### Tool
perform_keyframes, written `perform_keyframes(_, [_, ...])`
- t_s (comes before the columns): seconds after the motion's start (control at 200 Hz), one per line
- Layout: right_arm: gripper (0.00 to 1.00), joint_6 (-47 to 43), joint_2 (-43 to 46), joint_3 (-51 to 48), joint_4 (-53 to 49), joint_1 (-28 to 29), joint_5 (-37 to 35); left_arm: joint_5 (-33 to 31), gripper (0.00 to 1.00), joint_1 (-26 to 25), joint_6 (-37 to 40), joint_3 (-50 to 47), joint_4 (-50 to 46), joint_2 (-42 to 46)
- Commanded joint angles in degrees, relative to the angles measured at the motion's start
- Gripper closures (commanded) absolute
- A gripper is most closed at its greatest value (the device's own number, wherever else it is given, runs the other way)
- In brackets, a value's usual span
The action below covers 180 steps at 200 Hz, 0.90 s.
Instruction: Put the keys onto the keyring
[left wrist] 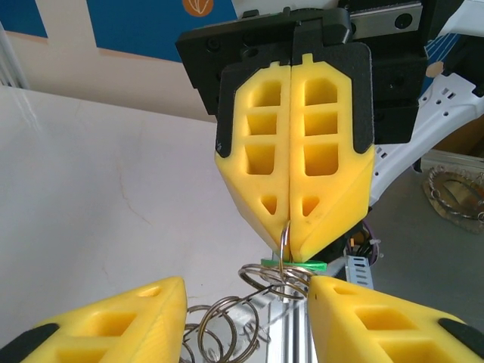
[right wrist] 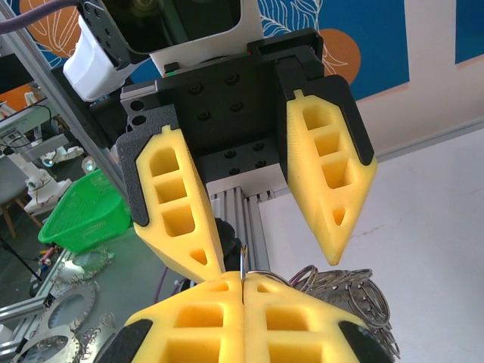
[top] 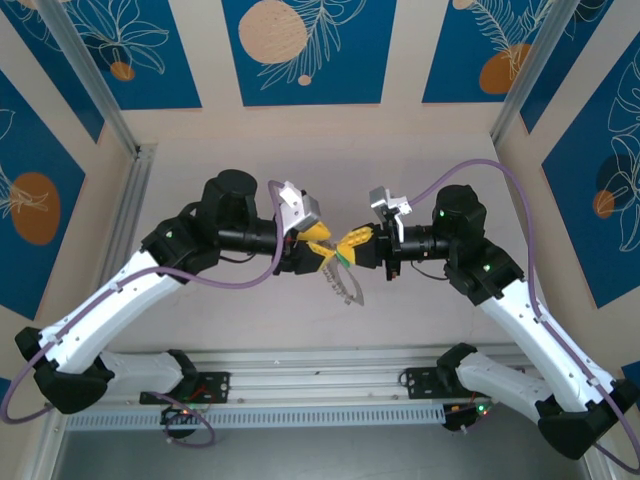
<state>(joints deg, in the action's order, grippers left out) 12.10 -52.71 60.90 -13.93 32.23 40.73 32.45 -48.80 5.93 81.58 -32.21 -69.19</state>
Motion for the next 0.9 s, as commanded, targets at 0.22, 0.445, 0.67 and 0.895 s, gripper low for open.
perform_keyframes(0.22, [1.00, 0.36, 0.92, -1.05, 1.89, 0.28, 0.27, -5.65, 0.58, -2.88, 1.68, 2.39, -2.86, -0.93])
perform_keyframes(0.445, [1.00, 0.45, 1.04, -1.29, 1.89, 0.30, 0.09, -8.69, 0.70, -3.81, 2.31, 2.53, -3.26, -0.76])
perform_keyframes(0.67, [1.00, 0.38, 1.36, -1.53, 1.71, 0.29, -0.21, -11.16, 0.88, -4.51, 3.21, 2.72, -3.94, -1.02])
perform_keyframes(0.895, [1.00, 0.34, 1.31, -1.89, 1.80, 0.30, -0.39, -12.22, 1.00, -4.70, 3.27, 2.61, -3.91, -0.29])
